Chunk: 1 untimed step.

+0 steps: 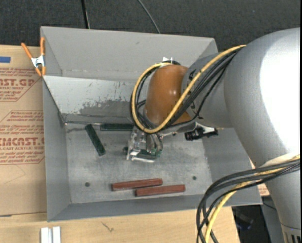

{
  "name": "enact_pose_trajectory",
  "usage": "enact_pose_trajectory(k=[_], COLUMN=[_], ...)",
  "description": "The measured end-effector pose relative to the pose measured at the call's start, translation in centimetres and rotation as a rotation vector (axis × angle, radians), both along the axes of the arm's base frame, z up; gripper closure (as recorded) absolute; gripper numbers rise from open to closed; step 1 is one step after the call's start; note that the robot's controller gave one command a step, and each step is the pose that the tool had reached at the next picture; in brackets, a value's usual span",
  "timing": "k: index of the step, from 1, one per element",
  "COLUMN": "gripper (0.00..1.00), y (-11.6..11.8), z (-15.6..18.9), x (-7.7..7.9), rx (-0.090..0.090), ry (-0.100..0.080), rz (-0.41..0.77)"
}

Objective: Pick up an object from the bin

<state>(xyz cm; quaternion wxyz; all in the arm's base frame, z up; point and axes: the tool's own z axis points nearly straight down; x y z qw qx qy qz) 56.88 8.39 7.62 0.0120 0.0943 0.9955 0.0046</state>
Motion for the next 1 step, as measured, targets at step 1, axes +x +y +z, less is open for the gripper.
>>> enact_pose_trajectory(k=[1], gripper=[1.00], y=[0.02], z=[-0.01], x=[0.10], rx=[-0.001], ry=[0.003], rz=[0.000])
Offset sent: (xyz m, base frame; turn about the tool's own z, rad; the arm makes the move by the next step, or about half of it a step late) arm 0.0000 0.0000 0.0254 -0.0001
